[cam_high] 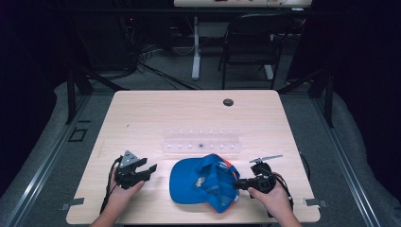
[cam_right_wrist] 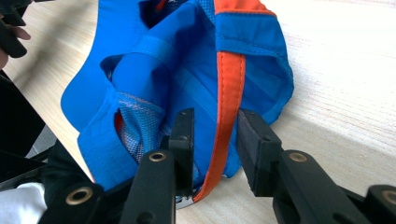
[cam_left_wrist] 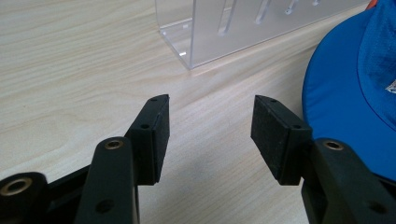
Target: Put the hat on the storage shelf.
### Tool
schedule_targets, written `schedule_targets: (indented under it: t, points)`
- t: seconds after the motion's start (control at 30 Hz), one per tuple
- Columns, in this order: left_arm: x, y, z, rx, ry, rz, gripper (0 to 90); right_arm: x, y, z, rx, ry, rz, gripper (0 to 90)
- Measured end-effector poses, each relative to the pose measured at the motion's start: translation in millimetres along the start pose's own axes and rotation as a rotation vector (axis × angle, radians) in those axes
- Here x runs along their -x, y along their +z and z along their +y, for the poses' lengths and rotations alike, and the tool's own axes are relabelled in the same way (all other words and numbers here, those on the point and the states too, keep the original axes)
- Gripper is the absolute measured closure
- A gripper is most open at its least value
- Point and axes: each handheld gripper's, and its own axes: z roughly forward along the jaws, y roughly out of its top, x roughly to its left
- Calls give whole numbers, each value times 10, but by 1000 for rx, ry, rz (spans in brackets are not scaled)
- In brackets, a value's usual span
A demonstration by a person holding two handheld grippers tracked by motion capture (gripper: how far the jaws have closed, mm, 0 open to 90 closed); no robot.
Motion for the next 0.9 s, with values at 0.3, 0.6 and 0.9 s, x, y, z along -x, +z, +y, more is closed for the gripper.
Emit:
schedule_targets:
  t: [0.3,0.6,0.9]
  points:
    - [1,-3,1,3,-2,0,475,-28,-6,14,0,7,51,681]
    - [-2,-8,2,5,-1,1,476,-88,-61,65,1,23,103,717]
    - [-4,-9,3,6,5,1,475,-67,-87,101,-5,85,122,775]
